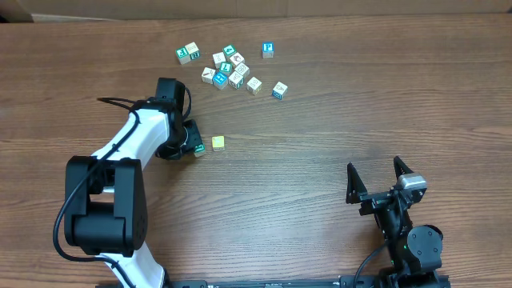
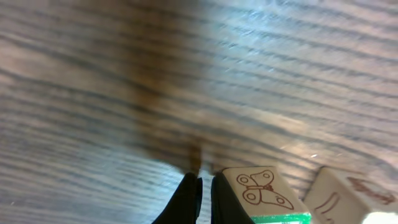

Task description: Form a horizontal line

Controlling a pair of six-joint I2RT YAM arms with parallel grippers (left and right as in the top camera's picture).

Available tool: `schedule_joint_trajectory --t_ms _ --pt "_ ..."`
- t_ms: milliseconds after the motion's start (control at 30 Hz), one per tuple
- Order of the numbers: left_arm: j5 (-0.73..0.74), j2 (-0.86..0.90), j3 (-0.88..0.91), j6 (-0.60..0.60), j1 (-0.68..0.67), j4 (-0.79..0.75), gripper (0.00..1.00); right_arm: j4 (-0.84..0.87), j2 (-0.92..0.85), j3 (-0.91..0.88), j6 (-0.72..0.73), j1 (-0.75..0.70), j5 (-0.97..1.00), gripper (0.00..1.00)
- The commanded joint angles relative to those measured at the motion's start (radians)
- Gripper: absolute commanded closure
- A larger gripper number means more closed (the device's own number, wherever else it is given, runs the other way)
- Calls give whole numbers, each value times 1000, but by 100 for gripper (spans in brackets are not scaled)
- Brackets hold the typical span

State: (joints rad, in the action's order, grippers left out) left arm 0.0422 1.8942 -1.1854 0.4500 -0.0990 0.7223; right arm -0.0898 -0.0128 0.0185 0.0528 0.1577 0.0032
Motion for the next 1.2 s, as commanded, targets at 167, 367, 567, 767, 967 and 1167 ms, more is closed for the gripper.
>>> schedule_joint_trajectory --t_ms 167,367,567,767,967,1167 --pt "15 -15 5 26 -16 -30 94 5 10 -10 7 -3 -5 0" --pt "15 -15 5 26 -24 -55 93 5 10 -10 7 -3 -5 0" --pt "15 -15 5 26 -50 -64 93 5 10 -10 7 -3 -6 0" --pt "1 -15 5 26 -70 -66 92 5 10 -10 7 -3 -5 0" --pt "-43 -15 5 26 -70 -65 92 5 10 -10 7 -3 -5 0" --pt "-39 -15 5 26 -70 -23 93 5 10 -10 7 -3 -6 0"
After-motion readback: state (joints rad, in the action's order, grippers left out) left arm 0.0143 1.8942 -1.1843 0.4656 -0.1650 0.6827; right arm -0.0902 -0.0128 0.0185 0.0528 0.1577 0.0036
